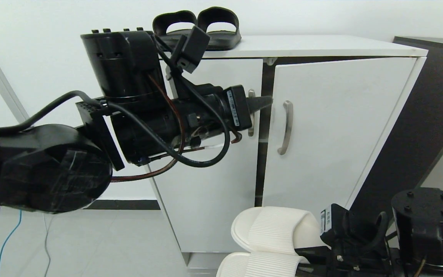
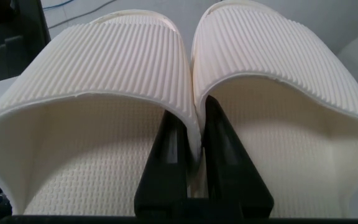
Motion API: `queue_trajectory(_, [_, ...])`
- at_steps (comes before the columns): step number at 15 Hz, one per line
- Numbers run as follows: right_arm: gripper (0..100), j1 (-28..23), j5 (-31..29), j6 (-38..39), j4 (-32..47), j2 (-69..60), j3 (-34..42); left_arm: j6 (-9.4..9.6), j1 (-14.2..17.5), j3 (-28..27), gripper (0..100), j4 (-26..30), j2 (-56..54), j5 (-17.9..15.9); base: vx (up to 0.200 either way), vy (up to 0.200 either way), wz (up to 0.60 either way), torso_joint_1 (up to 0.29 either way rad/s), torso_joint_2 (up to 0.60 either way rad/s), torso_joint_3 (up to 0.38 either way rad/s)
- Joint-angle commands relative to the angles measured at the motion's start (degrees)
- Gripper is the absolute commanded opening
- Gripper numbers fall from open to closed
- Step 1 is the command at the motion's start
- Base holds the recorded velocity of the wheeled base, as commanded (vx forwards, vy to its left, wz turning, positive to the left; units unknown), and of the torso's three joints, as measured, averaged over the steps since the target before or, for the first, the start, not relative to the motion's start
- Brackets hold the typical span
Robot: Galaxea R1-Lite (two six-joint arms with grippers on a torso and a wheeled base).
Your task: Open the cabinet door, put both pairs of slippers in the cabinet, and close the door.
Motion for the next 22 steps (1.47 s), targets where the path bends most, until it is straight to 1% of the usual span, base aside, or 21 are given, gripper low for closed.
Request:
queue_trajectory(1, [0,0.0,0.0,0.0,0.0,-0.3,-0.1,-1.32,1.7,-0.2,0,-2.7,2.2,0.0,0.0,0.0,0.0,0.0,0.0,0.0])
queue_trajectory(4, [0,0.4,0.0,0.0,0.1,-0.3,0.0,-1.32,2.9,-2.8,0,-3.7,5.9,0.1,0.0,0.0,0.0,0.0,0.0,0.0])
queue_trajectory(5, [0,0.6,0.0,0.0,0.1,-0.3,0.2,-1.41,2.9,-4.1,0,-3.7,7.3,-0.1,0.0,0.0,0.0,0.0,0.0,0.0])
queue_trajectory(6, [0,1.1,0.0,0.0,0.1,-0.3,0.4,-1.32,2.9,-6.4,0,-3.7,9.5,0.2,0.0,0.0,0.0,0.0,0.0,0.0])
queue_trajectory(8, [0,1.3,0.0,0.0,0.1,-0.3,0.6,-1.41,2.9,-8.8,0,-3.7,11.3,1.0,0.0,0.0,0.0,0.0,0.0,0.0])
queue_trajectory(9, [0,1.4,0.0,0.0,0.1,-0.3,0.6,-1.32,2.9,-8.8,0,-3.7,11.5,1.3,0.0,0.0,0.0,0.0,0.0,0.0])
queue_trajectory(10, [0,1.4,0.0,0.0,0.1,-0.3,0.6,-1.32,2.6,-8.8,0,-3.7,11.5,1.6,-0.2,0.0,0.0,0.007,0.0,-0.002])
queue_trajectory(12, [0,1.6,-0.1,0.0,0.1,-0.1,0.6,-1.06,1.6,-8.5,0,-3.8,11.4,3.3,-0.2,0.0,0.0,0.0,0.01,0.002])
queue_trajectory(14, [0,1.7,-0.1,0.0,0.1,0.0,0.6,-0.62,-0.3,-7.1,0,-4.2,10.2,5.0,-0.2,0.0,0.0,0.007,0.0,-0.002])
queue_trajectory(15, [0,1.8,-0.1,0.0,0.1,0.0,0.6,0.17,-1.3,-5.5,0,-4.4,9.3,5.1,-0.2,0.0,0.0,0.007,0.01,0.002])
queue_trajectory(16, [0,1.9,-0.1,0.0,0.1,0.0,0.6,1.93,-2.6,-3.6,0,-5.2,8.0,5.1,-0.2,0.0,0.0,-0.002,0.0,0.002])
queue_trajectory(17, [0,1.9,-0.1,0.0,0.1,0.0,0.6,3.16,-3.8,-2.0,0,-6.1,7.0,5.1,-0.2,0.0,0.0,-0.007,0.01,0.007])
queue_trajectory(18, [0,1.9,-0.1,0.0,0.1,0.0,0.6,3.51,-4.7,-1.1,0,-6.5,6.1,5.1,-0.2,0.0,0.0,0.007,0.0,-0.007])
queue_trajectory(20, [0,1.9,-0.1,0.0,0.1,0.0,0.6,3.51,-4.9,-1.1,0,-6.4,5.7,5.1,-0.2,0.0,0.0,0.005,0.01,-0.005])
queue_trajectory(22, [0,1.7,-0.3,0.1,0.0,0.2,0.5,3.6,-3.1,0.0,0,-6.5,4.8,5.2,0.0,0.0,0.0,0.0,0.0,0.0])
